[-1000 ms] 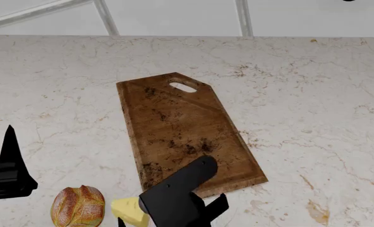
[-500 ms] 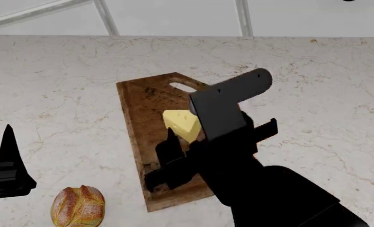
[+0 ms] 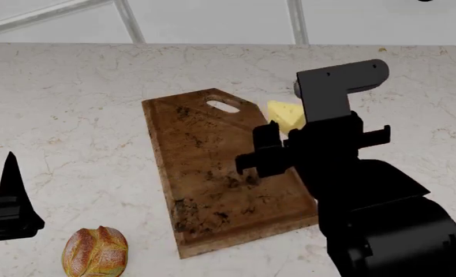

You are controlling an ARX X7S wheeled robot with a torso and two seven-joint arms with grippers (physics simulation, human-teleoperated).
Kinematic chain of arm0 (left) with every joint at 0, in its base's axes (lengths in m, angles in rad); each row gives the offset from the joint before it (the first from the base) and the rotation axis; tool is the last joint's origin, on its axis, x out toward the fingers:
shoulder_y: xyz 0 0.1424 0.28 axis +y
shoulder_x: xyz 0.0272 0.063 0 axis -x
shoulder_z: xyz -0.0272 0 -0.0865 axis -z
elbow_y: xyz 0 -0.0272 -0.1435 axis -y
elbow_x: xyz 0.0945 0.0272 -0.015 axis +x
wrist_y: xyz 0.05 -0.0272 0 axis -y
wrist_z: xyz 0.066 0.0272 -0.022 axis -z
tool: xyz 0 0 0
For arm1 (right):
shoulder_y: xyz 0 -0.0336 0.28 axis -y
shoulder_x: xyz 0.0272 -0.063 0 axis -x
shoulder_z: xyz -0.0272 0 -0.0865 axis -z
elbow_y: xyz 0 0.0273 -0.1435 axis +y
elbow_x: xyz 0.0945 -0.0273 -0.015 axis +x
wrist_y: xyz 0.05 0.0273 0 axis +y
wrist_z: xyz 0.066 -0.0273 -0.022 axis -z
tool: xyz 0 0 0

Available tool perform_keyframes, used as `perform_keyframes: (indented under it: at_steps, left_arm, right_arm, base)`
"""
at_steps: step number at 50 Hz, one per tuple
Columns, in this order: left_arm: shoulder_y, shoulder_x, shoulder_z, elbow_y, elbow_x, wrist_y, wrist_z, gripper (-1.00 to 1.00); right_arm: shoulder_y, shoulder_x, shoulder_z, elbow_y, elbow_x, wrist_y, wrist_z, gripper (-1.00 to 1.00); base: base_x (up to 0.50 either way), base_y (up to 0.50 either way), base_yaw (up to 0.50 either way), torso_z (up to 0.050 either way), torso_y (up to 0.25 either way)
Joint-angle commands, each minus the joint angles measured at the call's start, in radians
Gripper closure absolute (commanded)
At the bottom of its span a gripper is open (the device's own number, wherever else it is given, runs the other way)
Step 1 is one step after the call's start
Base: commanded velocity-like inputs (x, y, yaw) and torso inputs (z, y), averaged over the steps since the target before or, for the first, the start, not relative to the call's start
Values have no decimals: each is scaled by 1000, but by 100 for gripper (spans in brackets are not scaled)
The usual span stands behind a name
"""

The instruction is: Place the bread and cheese on the cutting board.

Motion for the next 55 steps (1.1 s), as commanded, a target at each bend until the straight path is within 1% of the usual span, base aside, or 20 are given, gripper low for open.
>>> perform_keyframes:
  at_steps: [1,35,55]
  left_arm:
    - [2,-5,1,7,-5,-3,-5,-100]
    - [3,-13,14,-10,-3,16,-13,-100]
    - [5,-19,15,-4,-13,15,-21,-100]
  right_arm:
    - [-12,-11,-26,112,-34,-71,-31,100]
    - [-30,-39,-89,199,-29,-127,-89,100]
    - [-43,-46,-97,236,-28,-144,-84,100]
  base:
    - [0,0,0,0,0]
    - [0,0,0,0,0]
    - [0,0,0,0,0]
